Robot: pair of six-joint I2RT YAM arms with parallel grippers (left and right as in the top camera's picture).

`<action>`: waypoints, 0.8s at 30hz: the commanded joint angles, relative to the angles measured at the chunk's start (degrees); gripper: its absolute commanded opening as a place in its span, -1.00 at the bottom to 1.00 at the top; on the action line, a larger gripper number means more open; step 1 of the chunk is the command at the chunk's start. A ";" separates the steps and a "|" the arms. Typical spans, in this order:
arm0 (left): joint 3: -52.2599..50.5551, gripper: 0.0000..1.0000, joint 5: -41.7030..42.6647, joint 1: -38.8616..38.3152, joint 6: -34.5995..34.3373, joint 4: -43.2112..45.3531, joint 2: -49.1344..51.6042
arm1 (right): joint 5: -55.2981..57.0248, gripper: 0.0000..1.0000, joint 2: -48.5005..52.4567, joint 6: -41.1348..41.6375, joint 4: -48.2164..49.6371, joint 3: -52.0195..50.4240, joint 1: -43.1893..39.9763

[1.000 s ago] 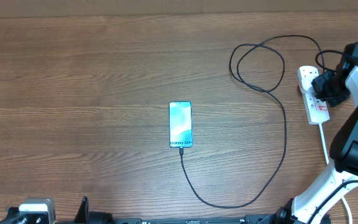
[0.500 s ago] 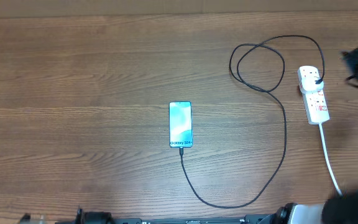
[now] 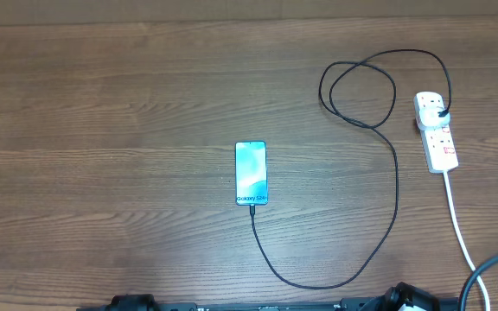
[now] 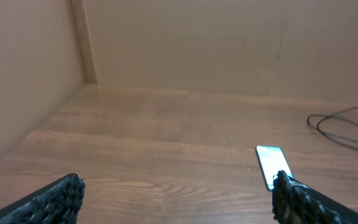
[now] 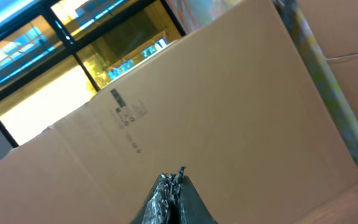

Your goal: Plug charger to phone and switch on socket

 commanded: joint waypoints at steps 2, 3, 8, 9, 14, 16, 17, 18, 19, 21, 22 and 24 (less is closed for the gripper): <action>0.33 0.99 0.57 0.74 -1.01 -0.31 -0.31 | -5.25 -0.91 -0.39 2.54 0.11 -0.63 0.20; 0.33 0.99 0.55 0.74 -0.98 -0.31 -0.31 | -7.02 -0.91 -0.39 3.63 0.11 -0.72 0.20; 0.33 0.99 0.55 1.07 -0.98 -0.31 -0.31 | -10.58 -0.91 -0.39 4.90 0.37 -0.72 0.26; 0.33 0.99 0.55 1.07 -0.98 -0.33 -0.31 | -10.58 -0.90 -0.39 4.90 0.37 -0.72 0.26; 0.26 1.00 0.59 1.05 -1.03 -1.11 -0.31 | -10.60 -0.89 -0.39 4.90 0.22 -0.72 0.26; -0.13 0.99 1.22 1.07 -3.39 2.69 -0.31 | -10.69 -0.89 -0.39 4.90 0.09 -0.72 0.26; -0.63 1.00 1.20 1.05 -4.59 5.07 -0.31 | -10.75 -0.89 -0.39 4.90 0.09 -0.72 0.26; -1.79 1.00 1.22 1.05 -4.98 8.57 -0.31 | -10.75 -0.89 -0.39 4.90 0.09 -0.72 0.26; -3.41 1.00 1.46 1.07 -4.90 11.65 -0.31 | -10.78 -0.89 -0.39 4.90 0.09 -0.72 0.26; -8.31 0.99 1.75 1.05 -4.87 16.96 -0.31 | -10.80 -0.88 -0.39 4.90 0.09 -0.72 0.26; -10.62 0.99 2.01 1.05 -4.87 18.69 -0.31 | -10.80 -0.85 -0.39 4.92 0.11 -0.72 0.26; -17.97 1.00 3.93 1.05 -4.87 24.20 -0.31 | -10.80 -0.84 -0.39 4.92 0.13 -0.72 0.26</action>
